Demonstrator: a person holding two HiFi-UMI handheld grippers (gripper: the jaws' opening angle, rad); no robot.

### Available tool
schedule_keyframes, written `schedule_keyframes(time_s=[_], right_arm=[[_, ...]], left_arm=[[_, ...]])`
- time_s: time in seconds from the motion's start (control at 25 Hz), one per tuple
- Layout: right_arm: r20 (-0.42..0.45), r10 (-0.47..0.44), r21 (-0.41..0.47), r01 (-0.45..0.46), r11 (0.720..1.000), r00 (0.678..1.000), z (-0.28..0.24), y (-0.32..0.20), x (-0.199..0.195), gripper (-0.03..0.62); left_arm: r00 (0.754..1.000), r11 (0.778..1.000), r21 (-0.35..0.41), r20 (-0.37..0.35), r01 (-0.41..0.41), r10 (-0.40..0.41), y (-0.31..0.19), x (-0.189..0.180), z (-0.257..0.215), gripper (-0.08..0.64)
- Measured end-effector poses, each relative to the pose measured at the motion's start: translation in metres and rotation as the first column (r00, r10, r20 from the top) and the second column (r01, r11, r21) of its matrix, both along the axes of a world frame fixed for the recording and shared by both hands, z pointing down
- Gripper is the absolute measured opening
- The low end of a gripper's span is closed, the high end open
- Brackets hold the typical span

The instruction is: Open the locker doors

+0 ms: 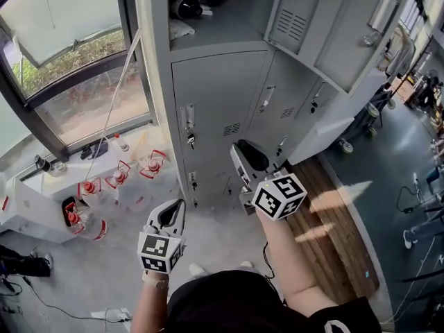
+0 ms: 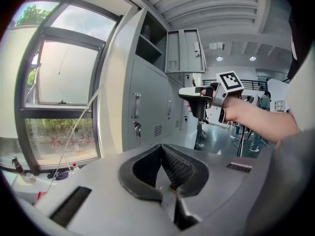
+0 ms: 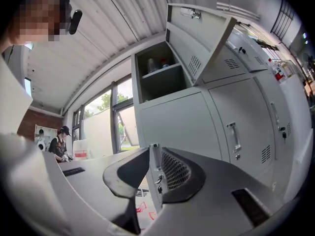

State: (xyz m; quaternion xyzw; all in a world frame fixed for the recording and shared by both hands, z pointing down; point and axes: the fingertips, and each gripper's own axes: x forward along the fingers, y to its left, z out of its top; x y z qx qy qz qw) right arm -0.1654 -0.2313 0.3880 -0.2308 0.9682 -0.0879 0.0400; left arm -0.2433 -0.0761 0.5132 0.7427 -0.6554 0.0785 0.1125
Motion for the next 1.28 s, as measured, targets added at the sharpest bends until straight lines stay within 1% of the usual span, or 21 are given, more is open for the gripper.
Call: schedule_keyframes(time_s=[0.24,0.36,0.52,0.68,0.88,1.04,1.16,1.28], right_arm=[[-0.049,-0.043,-0.024,0.042,0.999,0.998,0.027,0.009,-0.064,0.128],[-0.083,-0.06,-0.02,0.058,0.998,0.995,0.035,0.005,-0.091,0.16],[-0.1,-0.079,-0.026,0.077,0.997,0.992,0.042,-0.01,-0.117,0.164],[-0.115,-0.116,-0.026,0.114,0.993,0.987,0.046,-0.029,-0.141,0.169],[-0.142,-0.158,-0.015,0.157,0.987,0.977,0.052,-0.05,-0.165,0.179],[-0.172,-0.211,0.018,0.218,0.976,0.962,0.054,-0.049,-0.184,0.178],[-0.186,-0.209,0.044,0.22,0.974,0.96,0.055,-0.048,-0.187,0.178],[-0.18,-0.206,0.047,0.217,0.975,0.962,0.054,-0.049,-0.187,0.173]], left_arm=[[1.0,0.999,-0.026,0.007,0.027,-0.027,0.03,-0.047,0.012,0.018],[0.998,0.997,-0.043,-0.006,0.057,-0.058,0.039,-0.065,0.018,0.018],[0.996,0.994,-0.062,-0.01,0.092,-0.093,0.045,-0.081,0.025,0.018],[0.991,0.988,-0.084,-0.014,0.133,-0.135,0.038,-0.092,0.031,0.018],[0.986,0.982,-0.093,0.008,0.165,-0.165,0.02,-0.1,0.028,0.018],[0.978,0.974,-0.092,0.016,0.208,-0.208,0.006,-0.11,0.025,0.018],[0.976,0.971,-0.093,0.021,0.218,-0.217,-0.003,-0.112,0.023,0.018],[0.974,0.97,-0.089,0.025,0.225,-0.223,-0.011,-0.113,0.022,0.018]])
